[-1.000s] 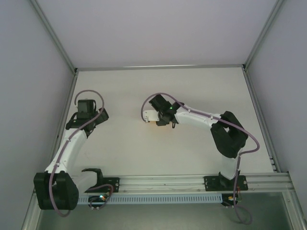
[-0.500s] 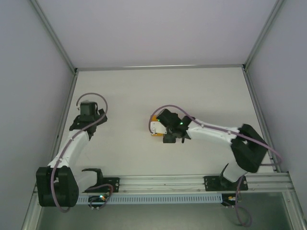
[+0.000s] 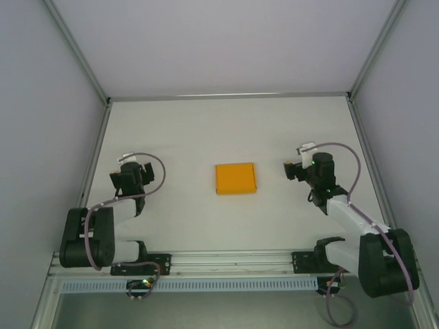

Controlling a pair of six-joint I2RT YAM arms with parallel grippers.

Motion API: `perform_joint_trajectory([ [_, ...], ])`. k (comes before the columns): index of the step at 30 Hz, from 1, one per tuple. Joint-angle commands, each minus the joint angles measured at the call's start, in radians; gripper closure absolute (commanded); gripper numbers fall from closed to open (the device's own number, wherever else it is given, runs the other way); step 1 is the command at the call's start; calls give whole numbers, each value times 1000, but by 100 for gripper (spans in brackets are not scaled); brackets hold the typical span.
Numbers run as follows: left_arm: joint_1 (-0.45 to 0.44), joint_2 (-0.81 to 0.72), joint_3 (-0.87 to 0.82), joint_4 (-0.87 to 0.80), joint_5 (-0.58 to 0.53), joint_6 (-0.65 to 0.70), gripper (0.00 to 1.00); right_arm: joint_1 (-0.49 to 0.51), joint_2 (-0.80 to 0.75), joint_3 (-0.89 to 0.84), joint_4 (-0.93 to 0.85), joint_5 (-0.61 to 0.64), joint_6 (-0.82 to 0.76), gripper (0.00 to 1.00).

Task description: Assemble paper box

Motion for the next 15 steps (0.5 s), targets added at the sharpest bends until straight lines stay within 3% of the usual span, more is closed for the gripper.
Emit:
perform_joint_trajectory([
  [1,18,91,-52,411,15,63,0,-57,103,-100,496,-99,151,0],
  [2,30,158,-72,549,58,98,0,-63,165,-113,593,-97,168,0],
  [4,19,171,-93,565,149,110,0,-86,307,-83,655,-159,176,0],
  [6,14,274,-55,637,130,144,0,-88,464,-34,761,-200,181,0],
  [8,-7,216,-34,496,111,129,0,-95,384,17,520,-192,172,0],
  [10,6,246,-11,515,114,142,0,-95,430,9,622,-179,186,0],
  [11,6,232,2,466,121,132,0,-94,408,20,553,-151,188,0],
  [15,30,218,63,321,152,106,0,-85,415,19,568,-116,191,0],
])
